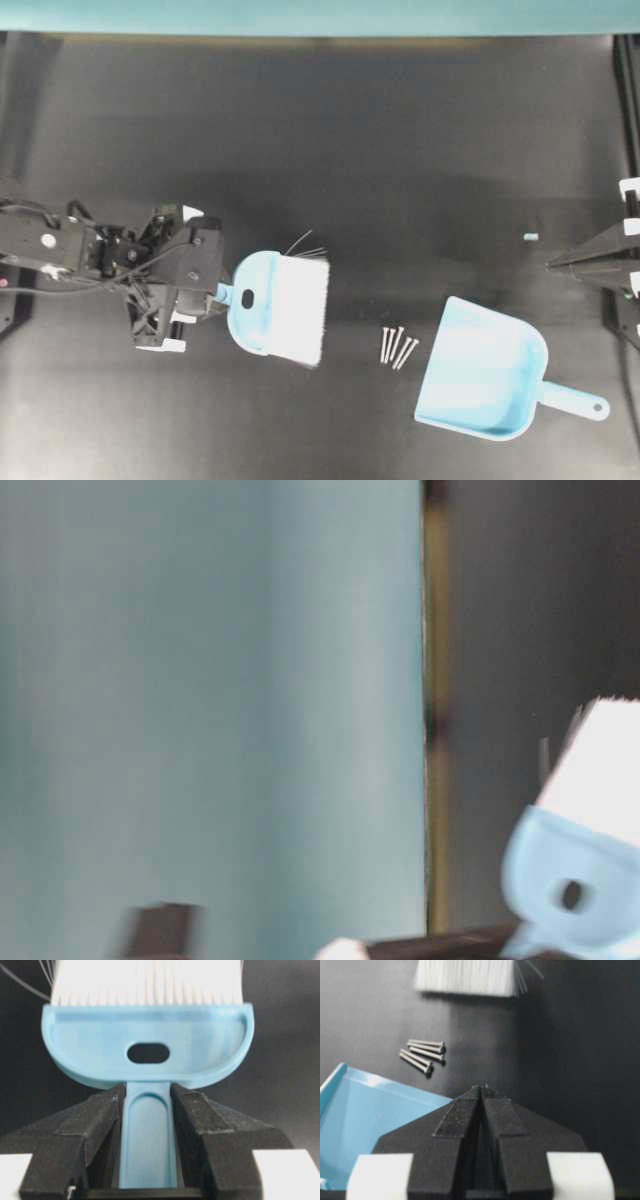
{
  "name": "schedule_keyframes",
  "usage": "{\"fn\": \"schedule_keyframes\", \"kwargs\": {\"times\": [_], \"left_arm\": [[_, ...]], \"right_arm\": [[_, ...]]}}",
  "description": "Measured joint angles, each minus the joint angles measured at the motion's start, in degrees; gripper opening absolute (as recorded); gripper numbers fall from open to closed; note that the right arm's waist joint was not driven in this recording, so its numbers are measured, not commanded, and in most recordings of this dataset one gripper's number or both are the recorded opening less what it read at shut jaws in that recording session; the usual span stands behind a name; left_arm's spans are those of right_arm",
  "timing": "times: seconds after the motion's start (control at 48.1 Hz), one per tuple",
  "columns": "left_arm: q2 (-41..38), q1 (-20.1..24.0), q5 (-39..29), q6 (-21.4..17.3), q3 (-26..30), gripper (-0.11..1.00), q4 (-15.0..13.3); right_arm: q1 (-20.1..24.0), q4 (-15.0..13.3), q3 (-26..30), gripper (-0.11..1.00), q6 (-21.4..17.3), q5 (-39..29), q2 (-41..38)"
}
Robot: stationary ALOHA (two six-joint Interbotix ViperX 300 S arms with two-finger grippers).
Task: Hold the dustpan with a person, while the left arm uses a hand brush to gather the screws into the dustpan.
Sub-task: 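Lift the brush and swing it over behind the screws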
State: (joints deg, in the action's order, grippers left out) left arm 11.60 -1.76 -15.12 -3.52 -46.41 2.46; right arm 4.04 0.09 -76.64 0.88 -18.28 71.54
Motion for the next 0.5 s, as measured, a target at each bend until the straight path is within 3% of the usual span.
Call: {"fn": "schedule_keyframes", "kwargs": {"times": [0.312, 0.499], "left_arm": [[0.88, 0.09, -15.03, -4.75, 6.24, 0.31, 0.09], [-2.29, 0.88, -27.07, -8.17, 13.71, 0.31, 0.09]], "right_arm": [[0.0, 0.0, -0.09, -0.01, 0.0, -1.23, 2.11], [0.0, -0.09, 0.0, -0.01, 0.0, -5.63, 5.19]]}}
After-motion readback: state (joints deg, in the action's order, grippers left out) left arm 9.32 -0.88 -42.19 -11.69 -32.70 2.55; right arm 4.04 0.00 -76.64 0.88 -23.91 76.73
